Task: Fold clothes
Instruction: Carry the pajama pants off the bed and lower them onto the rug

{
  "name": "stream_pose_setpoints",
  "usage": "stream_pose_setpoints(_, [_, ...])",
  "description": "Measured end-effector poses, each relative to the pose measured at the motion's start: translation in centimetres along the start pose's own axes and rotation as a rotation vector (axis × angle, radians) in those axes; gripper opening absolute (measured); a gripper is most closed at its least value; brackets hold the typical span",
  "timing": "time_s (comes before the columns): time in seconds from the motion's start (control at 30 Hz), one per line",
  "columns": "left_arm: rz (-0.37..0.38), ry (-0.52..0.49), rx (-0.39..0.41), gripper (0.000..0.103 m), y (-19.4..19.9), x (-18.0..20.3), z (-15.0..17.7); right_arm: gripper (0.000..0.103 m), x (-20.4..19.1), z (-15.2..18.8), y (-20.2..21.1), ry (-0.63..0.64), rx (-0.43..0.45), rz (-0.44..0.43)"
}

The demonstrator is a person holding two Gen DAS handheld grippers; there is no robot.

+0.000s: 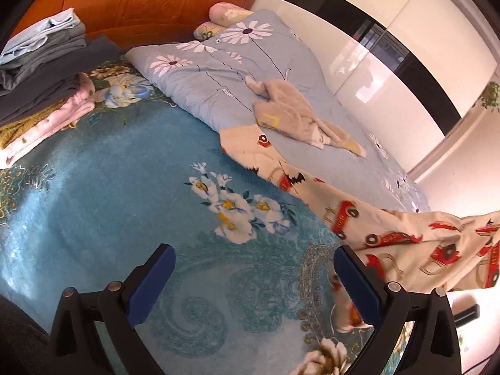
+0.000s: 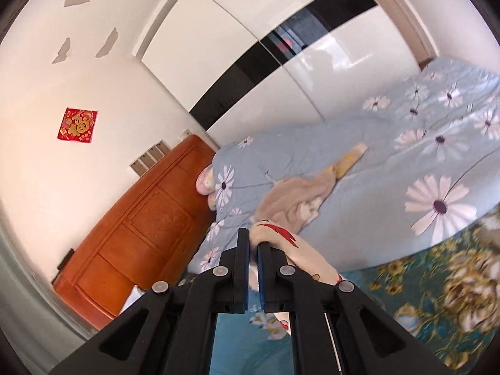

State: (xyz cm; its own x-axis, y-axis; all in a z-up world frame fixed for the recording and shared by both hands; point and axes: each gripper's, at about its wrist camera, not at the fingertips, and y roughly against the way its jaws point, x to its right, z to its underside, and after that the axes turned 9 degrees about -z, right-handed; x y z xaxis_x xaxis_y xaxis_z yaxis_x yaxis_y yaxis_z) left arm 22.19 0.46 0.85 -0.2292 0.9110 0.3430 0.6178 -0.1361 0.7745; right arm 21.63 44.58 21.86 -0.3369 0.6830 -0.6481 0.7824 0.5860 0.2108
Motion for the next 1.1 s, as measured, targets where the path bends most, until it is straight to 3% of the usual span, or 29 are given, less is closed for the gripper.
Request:
stream_pose_setpoints(0.1, [0.014, -0.057, -0.055, 0.102, -2.2, 0.5, 1.9, 0.005, -0.5, 1.0, -1.2, 0.095, -0.074, 0.081])
stream_pose_setpoints(0.2, [0.012, -0.089, -0.098, 0.103, -3.4, 0.4, 2.4, 0.005, 0.7, 4.6, -5.6, 0.109, -0.220, 0.179])
stream_pose_setpoints(0.3, [0.034, -0.039, -0.097, 0.103, -3.5, -0.8, 1.8, 0.005, 3.4, 9.8, -10.5, 0.046, -0.374, 0.240])
stream_pose_setpoints(0.43, [0.101, 0.072, -0.123, 0.103, -3.5, -2.9, 0.3, 0.005, 4.9, 14.7, -14.3, 0.036, -0.503, 0.283])
stream_pose_setpoints(0.53, [0.159, 0.126, -0.123, 0.103, -2.6, -4.0, -1.4, 0.005, 4.1, 14.9, -16.0, 0.049, -0.519, 0.262])
stream_pose_setpoints(0.63, [0.178, 0.153, -0.042, 0.103, 0.0, -4.9, -4.0, 0.005, 1.2, 14.0, -18.7, 0.099, -0.487, 0.231])
stream_pose_setpoints(0.7, [0.176, 0.175, 0.014, 0.103, 2.0, -6.0, -5.6, 0.005, -1.2, 14.6, -21.1, 0.109, -0.477, 0.162])
stream_pose_setpoints(0.77, [0.138, 0.184, 0.059, 0.103, 3.4, -7.4, -6.9, 0.005, -3.6, 15.6, -23.8, 0.105, -0.479, 0.080])
stream_pose_setpoints(0.83, [0.083, 0.190, 0.088, 0.103, 4.5, -9.1, -7.8, 0.005, -5.2, 18.3, -27.5, 0.080, -0.534, 0.017])
stream_pose_setpoints(0.93, [0.001, 0.206, 0.072, 0.103, 5.0, -11.9, -8.2, 0.006, -6.3, 23.5, -32.5, 0.023, -0.672, -0.025])
stream_pose_setpoints(1.07, [-0.066, 0.224, 0.061, 0.103, 5.0, -14.6, -7.7, 0.010, -6.3, 27.9, -34.2, 0.031, -0.784, -0.037])
stream_pose_setpoints(1.1, [-0.076, 0.229, 0.053, 0.103, 4.7, -14.8, -7.7, 0.019, -5.8, 28.1, -33.9, 0.012, -0.788, -0.059])
